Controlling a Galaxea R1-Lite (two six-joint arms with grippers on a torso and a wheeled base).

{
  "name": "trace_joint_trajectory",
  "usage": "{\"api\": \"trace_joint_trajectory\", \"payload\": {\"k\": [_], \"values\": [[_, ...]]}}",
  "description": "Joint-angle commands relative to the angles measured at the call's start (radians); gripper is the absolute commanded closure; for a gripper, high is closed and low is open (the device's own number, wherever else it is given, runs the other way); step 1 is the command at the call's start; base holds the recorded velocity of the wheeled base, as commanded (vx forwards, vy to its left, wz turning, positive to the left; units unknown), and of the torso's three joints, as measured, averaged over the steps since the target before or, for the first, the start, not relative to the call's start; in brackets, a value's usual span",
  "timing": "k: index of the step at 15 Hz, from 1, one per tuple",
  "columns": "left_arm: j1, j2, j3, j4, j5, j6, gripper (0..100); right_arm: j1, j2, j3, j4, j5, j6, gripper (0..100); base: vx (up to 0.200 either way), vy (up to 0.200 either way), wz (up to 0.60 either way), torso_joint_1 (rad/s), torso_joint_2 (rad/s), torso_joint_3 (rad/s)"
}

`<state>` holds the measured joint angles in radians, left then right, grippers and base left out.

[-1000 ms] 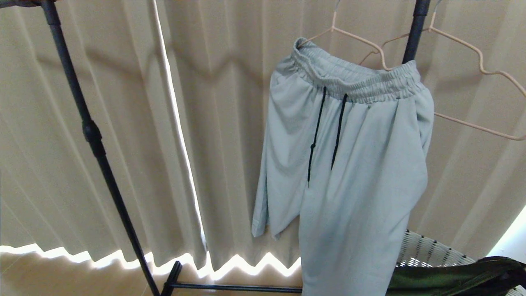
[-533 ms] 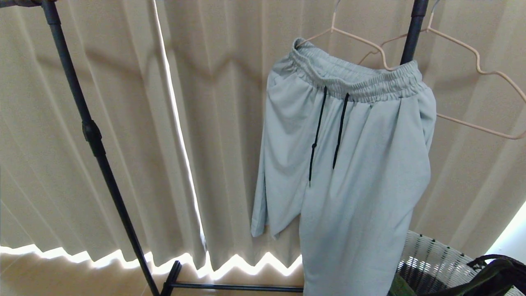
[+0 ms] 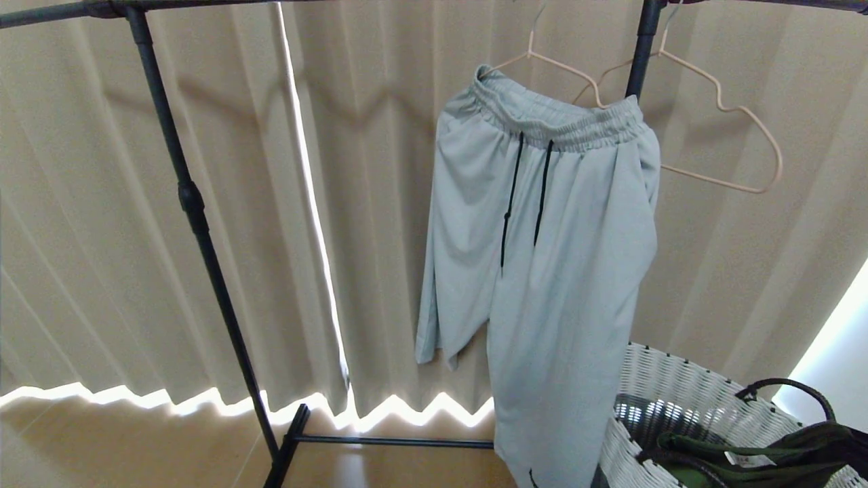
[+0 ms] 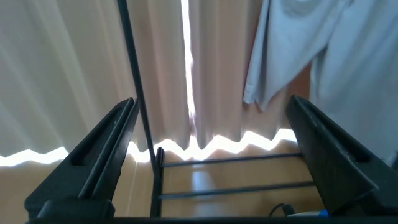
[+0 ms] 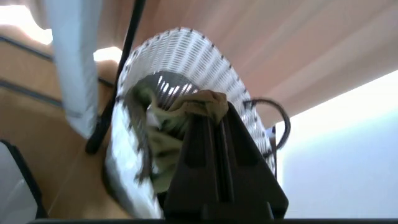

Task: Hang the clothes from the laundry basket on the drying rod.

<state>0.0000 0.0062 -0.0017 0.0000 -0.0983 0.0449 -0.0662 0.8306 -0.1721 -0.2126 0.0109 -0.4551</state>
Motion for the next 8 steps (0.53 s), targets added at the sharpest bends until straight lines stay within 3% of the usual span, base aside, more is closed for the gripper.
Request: {"api": "trace_joint_trajectory", "payload": {"k": [1,4,5,8], "values": [[0.0,0.001,0.0,0.0,0.0,0.003,0,0.0,0.004,-0.006,-0.001,0.0,0.0,100,-0.2,0.0,0.0,0.002,0.0,-0.002],[0.0,0.001,0.0,0.0,-0.006,0.006,0,0.006,0.013,-0.024,0.001,0.006,0.0,100,-0.2,0.0,0.0,0.002,0.0,0.002],[0.0,0.001,0.0,0.0,-0.008,0.004,0,0.008,0.015,-0.03,0.001,0.02,0.0,100,0.0,0.0,0.0,0.0,0.0,0.0],[0.0,0.003,0.0,0.002,-0.011,0.013,0,0.017,0.079,-0.136,0.002,0.184,0.0,100,0.0,0.0,0.0,0.0,0.0,0.0]]}}
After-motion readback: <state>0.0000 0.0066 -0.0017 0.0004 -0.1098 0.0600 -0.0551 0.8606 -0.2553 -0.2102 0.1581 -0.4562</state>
